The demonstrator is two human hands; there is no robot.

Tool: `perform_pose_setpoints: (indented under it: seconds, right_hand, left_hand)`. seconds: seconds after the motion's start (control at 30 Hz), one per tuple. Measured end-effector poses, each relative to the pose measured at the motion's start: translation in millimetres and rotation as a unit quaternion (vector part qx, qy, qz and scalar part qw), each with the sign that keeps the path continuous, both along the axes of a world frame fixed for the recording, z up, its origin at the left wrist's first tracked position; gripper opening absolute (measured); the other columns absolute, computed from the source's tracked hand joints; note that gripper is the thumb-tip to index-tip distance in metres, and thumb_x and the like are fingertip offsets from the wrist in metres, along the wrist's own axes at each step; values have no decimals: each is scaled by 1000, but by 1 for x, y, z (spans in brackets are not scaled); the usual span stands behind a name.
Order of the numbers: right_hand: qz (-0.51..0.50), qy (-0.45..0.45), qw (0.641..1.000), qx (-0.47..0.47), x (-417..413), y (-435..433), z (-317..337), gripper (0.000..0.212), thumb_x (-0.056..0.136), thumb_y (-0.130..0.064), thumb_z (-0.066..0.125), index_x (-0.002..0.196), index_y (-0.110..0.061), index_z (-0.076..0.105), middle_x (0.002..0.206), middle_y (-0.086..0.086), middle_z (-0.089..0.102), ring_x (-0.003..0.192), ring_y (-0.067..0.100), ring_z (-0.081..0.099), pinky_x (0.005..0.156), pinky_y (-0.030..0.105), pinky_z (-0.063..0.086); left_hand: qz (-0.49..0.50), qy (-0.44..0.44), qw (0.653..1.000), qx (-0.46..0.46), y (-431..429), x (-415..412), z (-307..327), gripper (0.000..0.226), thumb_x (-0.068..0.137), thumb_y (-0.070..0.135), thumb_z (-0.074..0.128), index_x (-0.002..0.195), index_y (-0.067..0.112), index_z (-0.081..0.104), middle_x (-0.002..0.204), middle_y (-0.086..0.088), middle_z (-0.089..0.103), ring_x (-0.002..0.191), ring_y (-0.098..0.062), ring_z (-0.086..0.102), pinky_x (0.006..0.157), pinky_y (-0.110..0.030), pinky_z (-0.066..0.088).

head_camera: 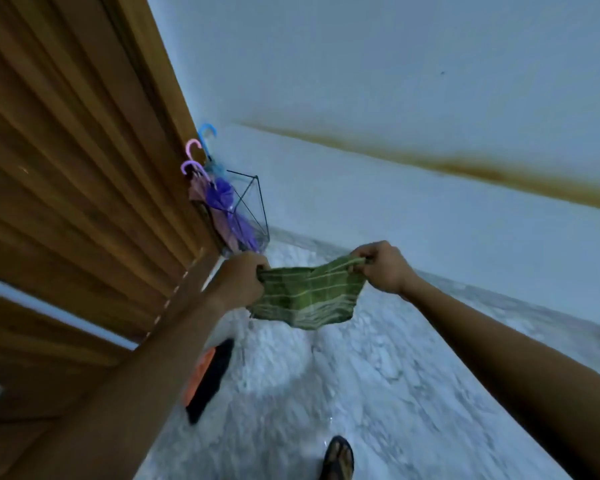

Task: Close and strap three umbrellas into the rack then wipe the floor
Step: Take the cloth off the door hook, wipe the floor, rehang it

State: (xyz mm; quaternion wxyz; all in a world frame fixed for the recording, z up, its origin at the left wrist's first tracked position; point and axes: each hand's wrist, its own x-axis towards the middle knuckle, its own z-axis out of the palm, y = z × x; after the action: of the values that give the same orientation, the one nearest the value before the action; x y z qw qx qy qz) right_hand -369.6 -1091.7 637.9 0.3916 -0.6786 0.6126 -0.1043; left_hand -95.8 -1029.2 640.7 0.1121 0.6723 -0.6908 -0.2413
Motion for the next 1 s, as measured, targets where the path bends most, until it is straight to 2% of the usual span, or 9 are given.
perform_pose_setpoints:
  seconds: [0.1, 0.2, 0.37, 0.47, 0.6, 0.73, 0.83, 0.9, 1.0]
  right_hand:
    - [-29, 20, 999, -41, 2, -52, -3, 20, 83, -14, 68, 78, -32, 73, 86, 3, 77, 86, 23, 71, 80, 35, 59]
    - [-50, 22, 996, -67, 7, -93, -16, 23, 84, -11, 64, 80, -31, 74, 84, 2, 77, 83, 22, 71, 78, 36, 59]
    - [-62, 25, 995, -78, 11, -132, -108, 19, 87, -14, 67, 89, -29, 80, 74, -5, 72, 71, 14, 67, 66, 25, 49]
    - [-55, 31, 996, -57, 15, -136, -215, 11, 87, -19, 72, 93, -24, 81, 74, 0, 74, 70, 18, 68, 63, 27, 50]
    - [-16, 67, 997, 40, 12, -119, -421, 24, 83, -18, 73, 104, -29, 80, 100, 1, 79, 92, 22, 73, 82, 36, 58]
    - [58, 106, 979, 164, 15, -91, -613, 19, 87, -25, 72, 104, -31, 77, 116, -3, 73, 106, 18, 67, 89, 30, 53]
    - [57, 91, 988, 108, 36, -96, -715, 25, 96, -24, 58, 117, -22, 72, 124, 4, 67, 111, 22, 63, 86, 30, 51]
    - [53, 83, 995, 12, 55, -115, -774, 36, 98, -31, 54, 133, -25, 61, 143, 4, 56, 130, 23, 52, 104, 36, 45]
    - [86, 151, 985, -18, 86, -144, -843, 59, 102, -52, 34, 157, -33, 26, 168, 8, 17, 155, 31, 11, 126, 51, 13]
  left_hand:
    - [18, 13, 999, -49, -60, 1, -15, 20, 67, -4, 63, 69, 16, 63, 70, -5, 65, 71, -26, 61, 61, -27, 42]
    - [33, 21, 996, -76, -114, 6, -34, 21, 70, -4, 62, 77, 15, 69, 75, -3, 68, 72, -22, 61, 64, -28, 46]
    - [50, 33, 992, -108, -174, 14, -137, 22, 70, 3, 61, 84, 18, 70, 81, 0, 68, 77, -26, 65, 64, -33, 53]
    - [53, 5, 993, -106, -176, 16, -246, 25, 72, 5, 63, 92, 17, 71, 88, -7, 70, 83, -31, 65, 65, -39, 55]
    - [35, -5, 997, -66, -150, 17, -436, 23, 67, -1, 71, 85, 14, 71, 84, -8, 68, 82, -33, 63, 66, -40, 55]
    - [27, -33, 998, 36, -100, 14, -632, 30, 61, 29, 72, 90, 23, 76, 93, 4, 73, 94, -27, 68, 84, -43, 51]
    - [60, -26, 996, 61, -95, 12, -743, 47, 71, 43, 66, 114, 24, 71, 121, 2, 68, 119, -21, 59, 101, -47, 46]
    - [48, -24, 998, 24, -117, 11, -797, 48, 85, 38, 60, 129, 20, 62, 139, -4, 57, 130, -25, 51, 104, -49, 46]
    - [0, -54, 999, 1, -161, 7, -858, 49, 101, 29, 42, 150, 22, 42, 162, -6, 31, 149, -29, 27, 117, -51, 31]
